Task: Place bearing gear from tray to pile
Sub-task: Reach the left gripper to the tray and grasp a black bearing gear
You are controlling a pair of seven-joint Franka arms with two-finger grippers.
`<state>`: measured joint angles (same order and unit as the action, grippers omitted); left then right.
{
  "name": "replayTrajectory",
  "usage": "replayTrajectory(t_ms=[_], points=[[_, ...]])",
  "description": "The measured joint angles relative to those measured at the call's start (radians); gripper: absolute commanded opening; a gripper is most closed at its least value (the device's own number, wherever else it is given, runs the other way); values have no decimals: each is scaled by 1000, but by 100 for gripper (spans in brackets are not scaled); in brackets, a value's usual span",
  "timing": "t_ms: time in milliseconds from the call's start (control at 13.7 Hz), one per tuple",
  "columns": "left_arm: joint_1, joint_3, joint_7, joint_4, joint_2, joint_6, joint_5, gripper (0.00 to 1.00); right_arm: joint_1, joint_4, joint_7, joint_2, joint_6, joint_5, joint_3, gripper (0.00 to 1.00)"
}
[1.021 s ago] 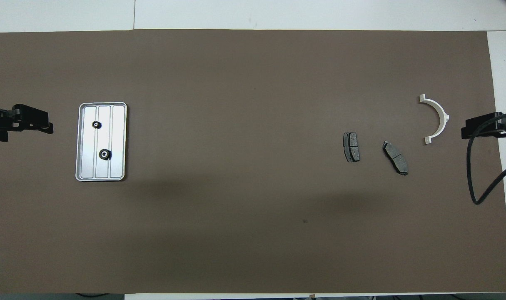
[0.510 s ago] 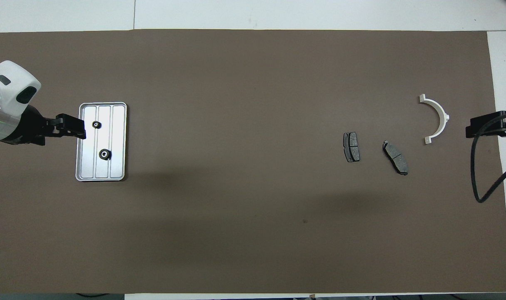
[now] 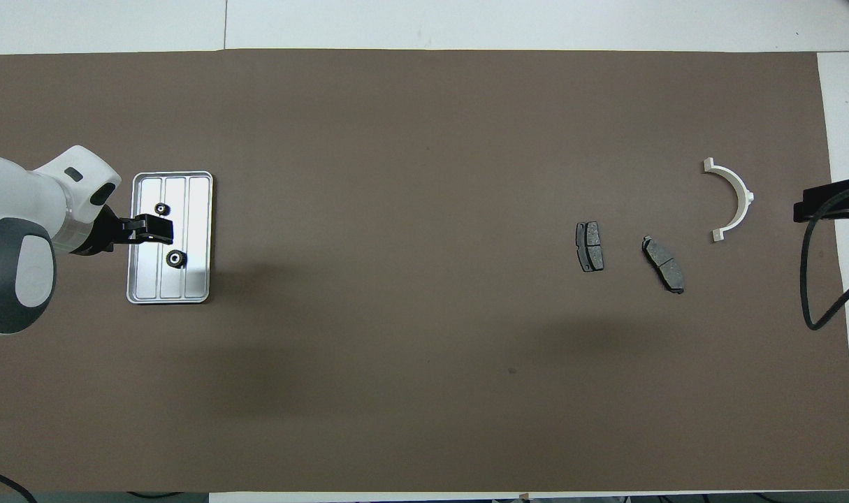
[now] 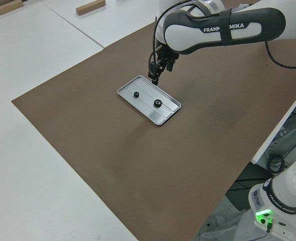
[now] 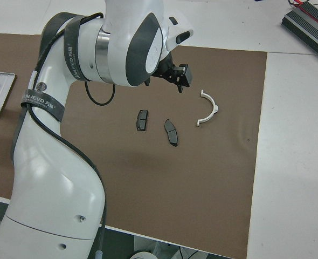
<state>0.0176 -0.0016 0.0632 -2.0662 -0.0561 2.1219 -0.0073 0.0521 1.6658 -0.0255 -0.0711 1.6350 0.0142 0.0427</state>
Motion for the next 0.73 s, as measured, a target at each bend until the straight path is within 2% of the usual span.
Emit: replayTrajectory(t_ms=[292, 729], points=[[-7, 0, -4, -43, -48, 79, 0, 84, 2, 4, -1, 0, 11, 0, 0, 100], [-8, -1, -4, -116, -101, 201, 0, 79, 3, 8, -1, 0, 14, 0, 0, 100]])
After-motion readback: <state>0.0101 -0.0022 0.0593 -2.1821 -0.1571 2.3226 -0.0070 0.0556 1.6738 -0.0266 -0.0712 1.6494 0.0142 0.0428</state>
